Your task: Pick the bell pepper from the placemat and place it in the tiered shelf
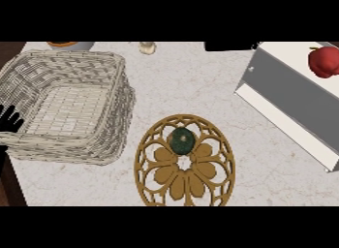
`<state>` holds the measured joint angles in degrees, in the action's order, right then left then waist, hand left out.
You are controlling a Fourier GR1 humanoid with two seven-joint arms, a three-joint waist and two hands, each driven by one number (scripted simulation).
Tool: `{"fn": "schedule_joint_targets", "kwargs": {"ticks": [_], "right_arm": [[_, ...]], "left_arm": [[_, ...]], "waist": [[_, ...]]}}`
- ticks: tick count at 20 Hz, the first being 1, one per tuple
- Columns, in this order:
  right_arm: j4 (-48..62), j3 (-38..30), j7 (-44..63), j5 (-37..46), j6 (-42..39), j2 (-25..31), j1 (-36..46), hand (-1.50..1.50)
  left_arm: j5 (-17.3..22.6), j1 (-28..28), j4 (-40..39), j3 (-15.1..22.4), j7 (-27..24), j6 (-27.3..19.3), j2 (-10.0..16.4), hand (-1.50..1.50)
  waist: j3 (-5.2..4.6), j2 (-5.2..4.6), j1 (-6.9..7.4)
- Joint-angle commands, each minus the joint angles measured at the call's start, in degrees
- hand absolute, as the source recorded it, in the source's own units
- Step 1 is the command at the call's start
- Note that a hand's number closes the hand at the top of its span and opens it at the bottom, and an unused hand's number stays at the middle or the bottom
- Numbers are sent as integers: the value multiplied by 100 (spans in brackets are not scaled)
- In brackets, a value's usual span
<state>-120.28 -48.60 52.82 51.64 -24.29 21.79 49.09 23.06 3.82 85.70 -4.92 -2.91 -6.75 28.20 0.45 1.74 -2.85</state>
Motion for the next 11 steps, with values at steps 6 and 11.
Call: {"fn": "schedule_joint_targets", "kwargs": {"ticks": [6, 11], "right_arm": [[-1012, -1087, 866, -963, -1901, 661, -140, -150], [-1182, -1829, 644, -1574, -2401, 1023, -182, -150]], "left_arm": [[-262, 706, -352, 253, 287, -8, 90, 0], [-140, 1053, -209, 55, 216, 47, 251, 0]], "waist": [[-52, 64, -449], [-49, 155, -642]]}}
